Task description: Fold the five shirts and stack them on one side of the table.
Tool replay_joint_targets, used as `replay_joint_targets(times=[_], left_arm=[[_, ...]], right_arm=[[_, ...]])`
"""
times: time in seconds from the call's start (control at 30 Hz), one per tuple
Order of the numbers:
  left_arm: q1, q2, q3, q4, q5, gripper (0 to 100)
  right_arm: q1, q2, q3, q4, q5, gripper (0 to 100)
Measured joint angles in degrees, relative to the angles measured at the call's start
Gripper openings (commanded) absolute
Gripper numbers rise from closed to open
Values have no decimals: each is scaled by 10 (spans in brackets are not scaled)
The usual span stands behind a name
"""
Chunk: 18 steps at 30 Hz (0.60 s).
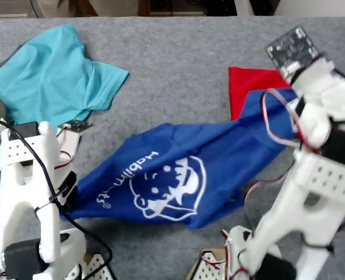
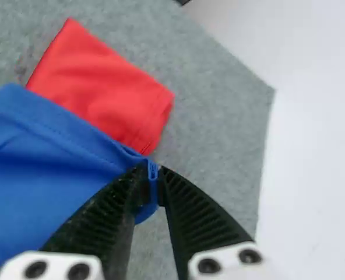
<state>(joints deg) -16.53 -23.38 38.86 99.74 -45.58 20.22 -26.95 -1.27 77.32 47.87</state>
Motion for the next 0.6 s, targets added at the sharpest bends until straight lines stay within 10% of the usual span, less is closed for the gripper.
replay_joint_targets(times=[0.6], left_arm=[[-4,-4,-80,0,7,154]], right_arm=[[94,142,133,13,216,2]])
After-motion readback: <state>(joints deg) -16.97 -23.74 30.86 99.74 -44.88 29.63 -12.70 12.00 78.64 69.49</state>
